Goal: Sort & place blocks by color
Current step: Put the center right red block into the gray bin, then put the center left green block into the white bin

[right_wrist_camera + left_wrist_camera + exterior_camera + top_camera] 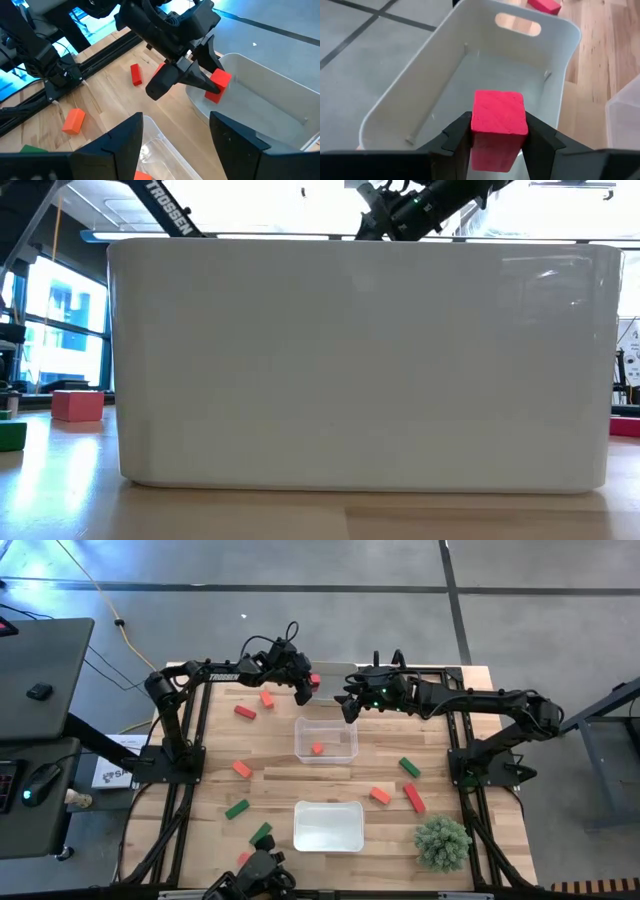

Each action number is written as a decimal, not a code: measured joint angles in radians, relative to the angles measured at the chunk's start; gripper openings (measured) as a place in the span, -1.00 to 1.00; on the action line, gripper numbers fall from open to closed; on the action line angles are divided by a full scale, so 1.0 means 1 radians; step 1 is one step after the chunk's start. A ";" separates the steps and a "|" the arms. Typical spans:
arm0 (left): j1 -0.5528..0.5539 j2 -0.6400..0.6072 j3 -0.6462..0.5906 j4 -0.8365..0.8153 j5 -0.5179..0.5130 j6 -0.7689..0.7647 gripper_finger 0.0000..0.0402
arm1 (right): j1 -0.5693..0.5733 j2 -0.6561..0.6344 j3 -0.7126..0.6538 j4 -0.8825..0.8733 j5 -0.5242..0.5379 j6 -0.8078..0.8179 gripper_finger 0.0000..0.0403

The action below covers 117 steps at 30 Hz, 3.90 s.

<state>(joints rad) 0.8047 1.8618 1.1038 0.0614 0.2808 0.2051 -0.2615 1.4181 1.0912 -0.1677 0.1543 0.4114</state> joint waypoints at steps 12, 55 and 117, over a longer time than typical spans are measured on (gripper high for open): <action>-0.007 0.000 0.000 0.006 0.000 0.007 -0.22 | 0.000 0.000 0.000 0.000 0.000 0.019 0.07; -0.192 -0.513 0.000 -0.728 -0.023 -0.330 -0.12 | 0.000 0.000 0.000 -0.129 -0.007 0.007 0.07; -1.185 -0.525 -0.227 -1.105 -0.240 -1.514 -0.12 | 0.000 0.000 0.000 -0.209 -0.163 -0.158 0.07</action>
<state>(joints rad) -0.3801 1.3373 0.8763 -1.0440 0.0410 -1.3091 -0.2611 1.4178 1.0912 -0.3771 -0.0090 0.2531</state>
